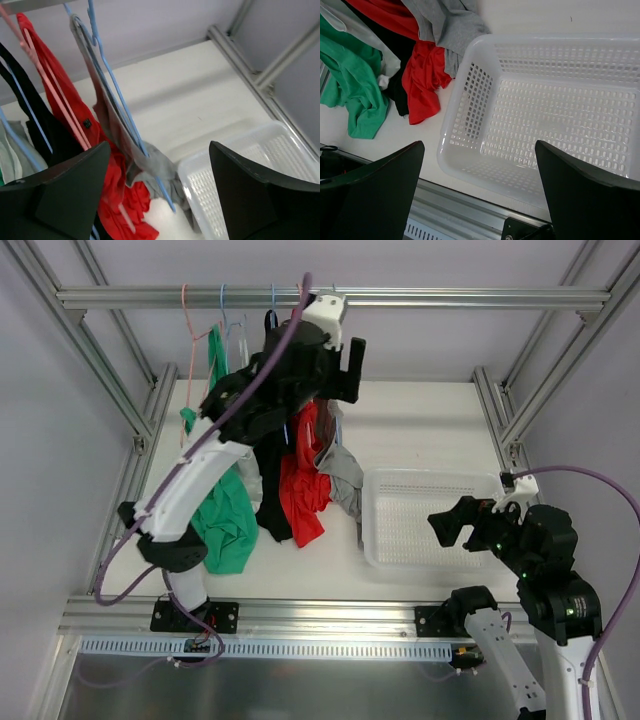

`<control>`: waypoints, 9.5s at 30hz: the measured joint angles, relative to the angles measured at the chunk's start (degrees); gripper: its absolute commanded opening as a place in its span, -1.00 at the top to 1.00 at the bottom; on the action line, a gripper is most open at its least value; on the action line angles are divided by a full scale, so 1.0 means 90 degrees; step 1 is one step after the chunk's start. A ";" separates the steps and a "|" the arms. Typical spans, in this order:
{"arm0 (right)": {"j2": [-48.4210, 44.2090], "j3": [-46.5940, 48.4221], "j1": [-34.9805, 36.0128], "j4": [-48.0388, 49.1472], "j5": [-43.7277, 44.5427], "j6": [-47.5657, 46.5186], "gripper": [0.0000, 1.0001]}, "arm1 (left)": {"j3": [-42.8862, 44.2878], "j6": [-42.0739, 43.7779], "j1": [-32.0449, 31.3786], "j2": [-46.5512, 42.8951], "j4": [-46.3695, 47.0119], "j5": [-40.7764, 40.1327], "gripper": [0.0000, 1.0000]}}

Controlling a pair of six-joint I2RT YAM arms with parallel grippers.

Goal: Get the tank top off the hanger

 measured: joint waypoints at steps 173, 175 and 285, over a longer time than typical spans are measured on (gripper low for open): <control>0.2885 -0.2387 0.5236 0.5479 0.0401 0.1872 0.29 | -0.8881 0.4845 -0.2769 -0.3310 1.1953 -0.0906 1.00; 0.2897 -0.2387 0.5238 0.5476 0.0522 0.1928 -0.32 | -0.8828 0.4534 -0.2769 -0.3478 1.1480 -0.1241 1.00; 0.4250 0.0437 0.6360 0.2577 0.2373 0.0274 0.99 | -0.8048 -0.0282 -0.0690 -0.7429 0.2067 -0.2931 -0.97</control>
